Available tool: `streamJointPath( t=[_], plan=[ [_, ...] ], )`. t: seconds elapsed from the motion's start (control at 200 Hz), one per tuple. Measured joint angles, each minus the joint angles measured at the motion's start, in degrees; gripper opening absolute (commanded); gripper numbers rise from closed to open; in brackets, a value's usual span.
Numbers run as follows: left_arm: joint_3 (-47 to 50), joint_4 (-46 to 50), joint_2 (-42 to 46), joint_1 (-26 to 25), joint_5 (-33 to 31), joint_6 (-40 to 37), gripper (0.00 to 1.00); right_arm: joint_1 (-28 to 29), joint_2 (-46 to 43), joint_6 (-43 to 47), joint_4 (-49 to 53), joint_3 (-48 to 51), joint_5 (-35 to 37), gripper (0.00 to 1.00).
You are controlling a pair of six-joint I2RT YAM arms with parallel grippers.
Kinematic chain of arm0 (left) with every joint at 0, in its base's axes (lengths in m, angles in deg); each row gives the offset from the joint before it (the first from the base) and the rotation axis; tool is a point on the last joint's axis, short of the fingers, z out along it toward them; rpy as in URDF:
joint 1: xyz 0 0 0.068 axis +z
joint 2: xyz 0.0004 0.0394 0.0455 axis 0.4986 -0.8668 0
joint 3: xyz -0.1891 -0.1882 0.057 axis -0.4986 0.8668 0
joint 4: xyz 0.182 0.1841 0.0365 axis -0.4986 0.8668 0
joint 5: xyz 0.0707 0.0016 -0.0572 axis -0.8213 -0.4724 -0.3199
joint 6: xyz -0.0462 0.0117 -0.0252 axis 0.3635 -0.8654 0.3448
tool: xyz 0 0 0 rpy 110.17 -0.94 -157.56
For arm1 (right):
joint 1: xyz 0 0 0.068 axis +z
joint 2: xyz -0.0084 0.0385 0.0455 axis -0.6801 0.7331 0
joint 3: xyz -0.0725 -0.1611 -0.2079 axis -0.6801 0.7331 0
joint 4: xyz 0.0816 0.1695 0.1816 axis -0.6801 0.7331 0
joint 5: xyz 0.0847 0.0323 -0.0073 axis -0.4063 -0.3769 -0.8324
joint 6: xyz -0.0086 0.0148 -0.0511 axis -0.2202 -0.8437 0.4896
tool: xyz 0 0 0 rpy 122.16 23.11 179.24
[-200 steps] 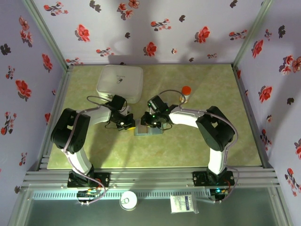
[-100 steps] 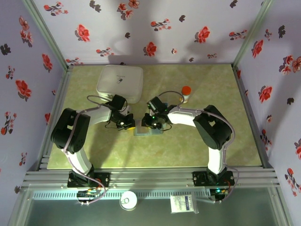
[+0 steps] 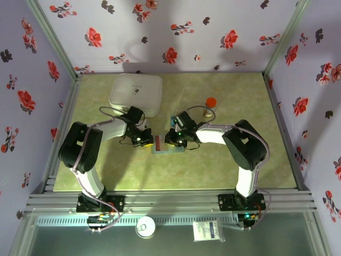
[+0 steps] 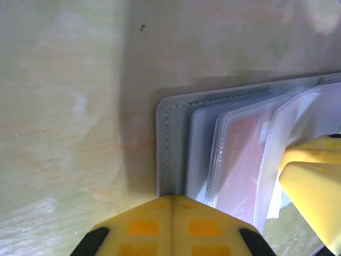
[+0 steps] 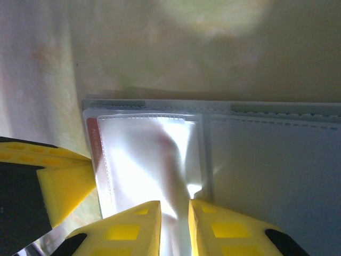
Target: Take the credit cards out of the card holder
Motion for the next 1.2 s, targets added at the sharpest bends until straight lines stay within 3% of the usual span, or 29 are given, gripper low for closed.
streamJointPath(
  t=[0.49,0.85,1.025,1.2],
  plan=[
    [-4.3,-1.8,2.6,-2.4,3.5,4.8,0.29,-1.5,0.0,-3.0,-8.4,4.3,-3.8,0.21],
    [-2.0,-4.5,-0.5,-3.1,5.1,7.3,0.32,-1.8,0.0,-4.4,-11.5,5.7,-5.0,0.20],
    [-2.0,-5.8,-1.8,-3.4,5.4,8.4,0.23,-1.8,0.0,-5.2,-12.9,6.3,-5.4,0.20],
    [-2.0,-6.7,-1.9,-3.8,5.4,9.2,0.22,-1.8,-0.5,-5.5,-13.4,6.8,-5.4,0.22]
  ],
)
